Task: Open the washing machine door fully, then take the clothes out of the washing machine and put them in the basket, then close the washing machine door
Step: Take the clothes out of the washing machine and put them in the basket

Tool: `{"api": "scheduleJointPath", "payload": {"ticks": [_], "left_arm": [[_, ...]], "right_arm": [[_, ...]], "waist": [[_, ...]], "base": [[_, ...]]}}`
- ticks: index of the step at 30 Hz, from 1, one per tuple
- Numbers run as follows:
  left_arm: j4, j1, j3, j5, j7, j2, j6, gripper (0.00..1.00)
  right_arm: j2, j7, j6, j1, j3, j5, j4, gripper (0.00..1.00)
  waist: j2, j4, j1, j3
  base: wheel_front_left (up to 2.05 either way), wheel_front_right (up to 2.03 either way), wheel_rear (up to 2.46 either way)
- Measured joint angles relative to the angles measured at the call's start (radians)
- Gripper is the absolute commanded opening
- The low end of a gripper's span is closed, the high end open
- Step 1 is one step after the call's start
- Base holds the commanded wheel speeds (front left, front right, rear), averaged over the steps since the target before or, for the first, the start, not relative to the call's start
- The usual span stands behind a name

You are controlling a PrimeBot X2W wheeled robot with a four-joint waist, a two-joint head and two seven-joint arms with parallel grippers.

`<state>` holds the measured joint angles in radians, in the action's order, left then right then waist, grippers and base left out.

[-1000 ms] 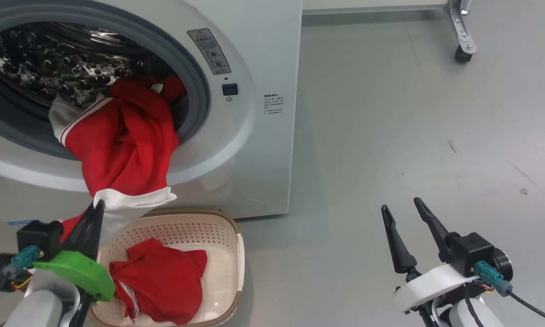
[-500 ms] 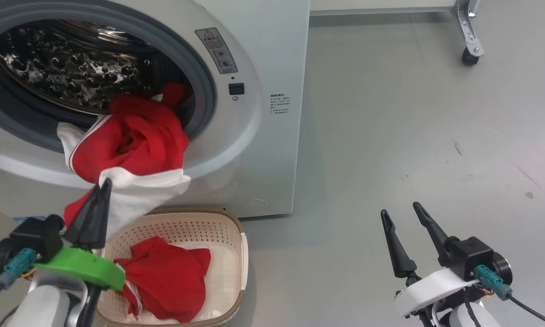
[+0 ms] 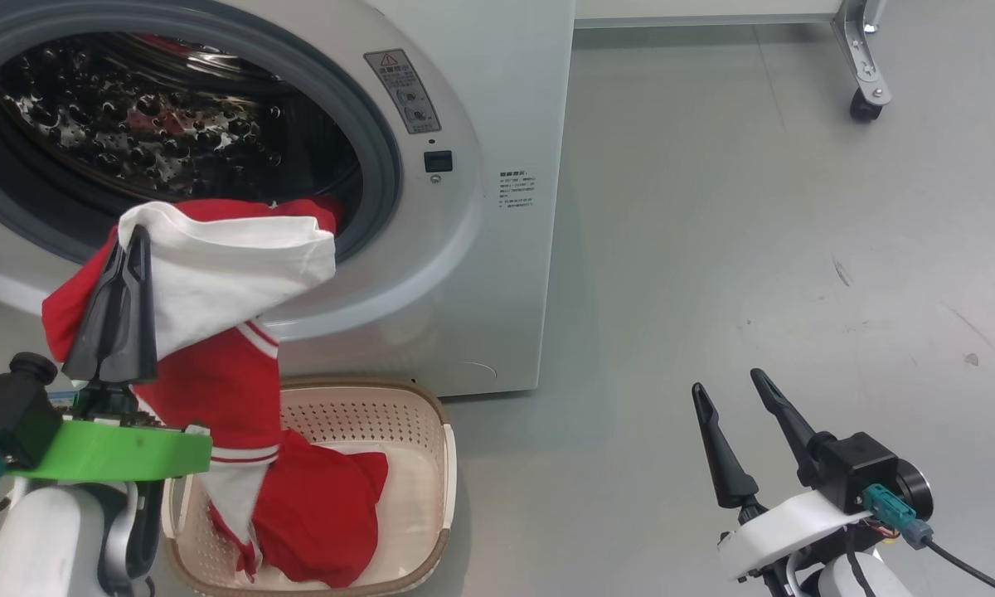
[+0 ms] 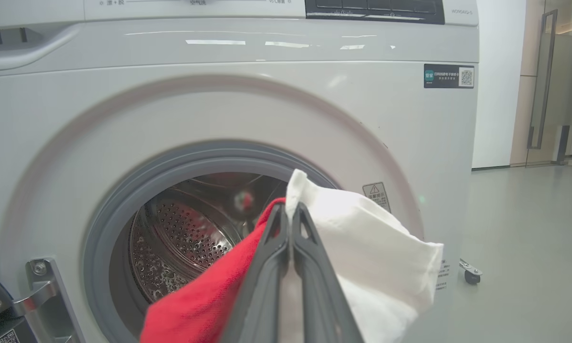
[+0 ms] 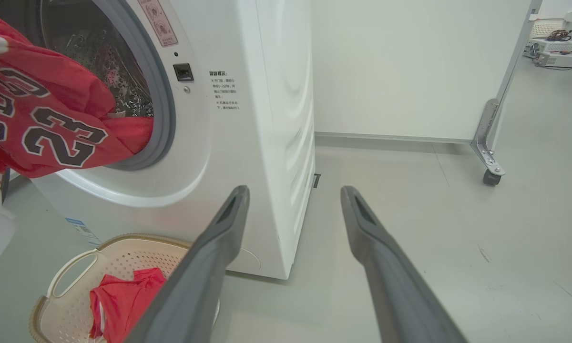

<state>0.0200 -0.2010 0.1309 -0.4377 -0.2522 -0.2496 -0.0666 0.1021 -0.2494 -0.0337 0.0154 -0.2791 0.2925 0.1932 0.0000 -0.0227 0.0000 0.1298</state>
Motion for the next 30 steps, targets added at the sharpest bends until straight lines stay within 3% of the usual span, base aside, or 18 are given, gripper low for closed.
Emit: {"api": "scheduleJointPath", "payload": {"ticks": [11,16,30], "left_arm": [[0.179,0.009,-0.077,0.063,-0.005,0.058,0.0,0.0],[0.185,0.035,-0.081,0.089,-0.005,0.07,-0.002,0.0],[-0.035,0.175,0.029,0.103,0.035,0.047,-0.023,0.0]], "right_arm": [[-0.001,0.0,0.0,0.0,-0.009,0.0,0.0,1.0],[-0.001,0.0,0.0,0.0,-0.01,0.0,0.0,1.0],[-0.005,0.002,0.0,0.01,-0.022,-0.001,-0.011,1.0]], "waist": [[0.0,-0.014,0.0,0.006],[0.0,-0.019,0.0,0.013],[0.0,-0.038,0.0,0.065]], "base": [[0.0,0.0,0.0],[0.0,0.0,0.0],[0.0,0.0,0.0]]}}
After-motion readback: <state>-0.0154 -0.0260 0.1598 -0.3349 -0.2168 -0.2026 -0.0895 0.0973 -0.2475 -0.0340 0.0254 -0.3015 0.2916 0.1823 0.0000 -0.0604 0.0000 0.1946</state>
